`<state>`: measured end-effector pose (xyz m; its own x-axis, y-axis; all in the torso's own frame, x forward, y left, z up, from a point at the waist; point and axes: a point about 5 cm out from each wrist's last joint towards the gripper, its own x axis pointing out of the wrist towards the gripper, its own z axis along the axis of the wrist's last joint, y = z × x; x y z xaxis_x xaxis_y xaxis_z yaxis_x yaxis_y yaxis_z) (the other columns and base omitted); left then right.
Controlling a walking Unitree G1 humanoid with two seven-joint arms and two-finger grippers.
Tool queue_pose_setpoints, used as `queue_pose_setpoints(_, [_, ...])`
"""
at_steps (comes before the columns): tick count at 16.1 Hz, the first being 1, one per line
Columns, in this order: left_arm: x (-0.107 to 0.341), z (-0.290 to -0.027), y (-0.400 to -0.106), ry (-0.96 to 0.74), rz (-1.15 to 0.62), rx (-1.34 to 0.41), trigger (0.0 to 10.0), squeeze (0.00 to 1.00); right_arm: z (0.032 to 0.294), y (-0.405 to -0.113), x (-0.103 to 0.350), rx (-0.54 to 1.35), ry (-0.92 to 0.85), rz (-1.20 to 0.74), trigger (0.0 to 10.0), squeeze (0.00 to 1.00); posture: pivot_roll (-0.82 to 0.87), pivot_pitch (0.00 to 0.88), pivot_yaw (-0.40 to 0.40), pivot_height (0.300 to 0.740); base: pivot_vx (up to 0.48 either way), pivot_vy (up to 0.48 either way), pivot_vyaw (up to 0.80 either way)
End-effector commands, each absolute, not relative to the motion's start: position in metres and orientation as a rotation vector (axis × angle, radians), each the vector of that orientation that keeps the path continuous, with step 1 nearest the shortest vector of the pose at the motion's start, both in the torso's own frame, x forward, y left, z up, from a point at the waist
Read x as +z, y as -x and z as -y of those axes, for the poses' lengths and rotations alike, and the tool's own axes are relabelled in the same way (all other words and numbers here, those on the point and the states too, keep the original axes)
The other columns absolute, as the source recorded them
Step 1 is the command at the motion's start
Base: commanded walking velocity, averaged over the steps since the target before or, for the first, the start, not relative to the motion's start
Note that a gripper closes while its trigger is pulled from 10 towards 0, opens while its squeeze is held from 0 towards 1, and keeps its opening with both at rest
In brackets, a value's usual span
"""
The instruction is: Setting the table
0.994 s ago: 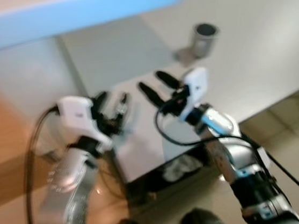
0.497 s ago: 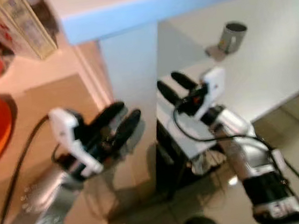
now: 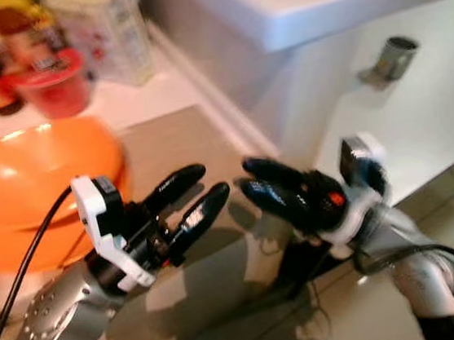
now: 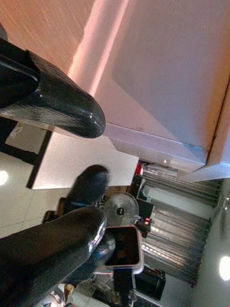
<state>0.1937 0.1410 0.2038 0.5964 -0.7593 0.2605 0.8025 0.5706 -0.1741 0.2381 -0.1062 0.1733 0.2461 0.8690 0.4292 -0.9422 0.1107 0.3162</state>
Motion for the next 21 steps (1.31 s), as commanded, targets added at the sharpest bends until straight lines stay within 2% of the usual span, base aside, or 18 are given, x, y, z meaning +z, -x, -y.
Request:
queue_pose_setpoints(1, [0.205,-0.137,-0.194,0.301,0.172,-0.931,10.0,0.00,0.109,-0.241,0.172,1.295,-0.547,0.141,10.0,0.00,-0.05,0.107,-0.015,0.740,0.000,0.000,0.00])
queue_pose_setpoints(2, [0.209,-0.149,-0.207,0.291,0.216,-0.792,10.0,0.00,0.106,-0.256,0.175,1.209,-0.526,0.134,10.0,0.00,-0.05,0.108,-0.013,0.740,0.000,0.000,0.79])
queue_pose_setpoints(4, [0.219,-0.170,-0.221,0.305,0.293,-0.603,10.0,0.00,0.102,-0.258,0.183,1.227,-0.523,0.155,10.0,0.00,-0.04,0.111,-0.020,0.740,0.000,0.000,0.78])
queue_pose_setpoints(7, [0.235,-0.175,-0.215,0.366,0.386,-0.619,10.0,0.00,0.099,-0.252,0.191,1.302,-0.536,0.171,10.0,0.00,-0.04,0.115,-0.021,0.740,0.000,0.000,0.78])
queue_pose_setpoints(10, [0.249,-0.165,-0.212,0.386,0.430,-0.658,10.0,0.00,0.099,-0.250,0.200,1.345,-0.544,0.197,10.0,0.00,-0.04,0.118,-0.020,0.740,0.000,0.000,0.79])
queue_pose_setpoints(18, [0.239,-0.154,-0.220,0.358,0.346,-0.618,10.0,0.00,0.095,-0.256,0.205,1.297,-0.491,0.204,10.0,0.00,-0.04,0.125,-0.019,0.740,0.000,0.000,0.79])
queue_pose_setpoints(19, [0.236,-0.154,-0.222,0.343,0.324,-0.593,10.0,0.00,0.093,-0.260,0.204,1.249,-0.458,0.206,10.0,0.00,-0.04,0.127,-0.018,0.740,0.000,0.000,0.77])
queue_pose_setpoints(20, [0.226,-0.159,-0.231,0.286,0.274,-0.488,10.0,0.00,0.091,-0.269,0.201,1.153,-0.435,0.194,10.0,0.00,-0.05,0.128,-0.018,0.740,0.000,0.000,0.00])
queue_pose_setpoints(21, [0.217,-0.167,-0.241,0.272,0.236,-0.349,10.0,0.95,0.093,-0.280,0.197,1.042,-0.421,0.174,10.0,0.00,-0.05,0.130,-0.019,0.740,0.000,0.000,0.00])
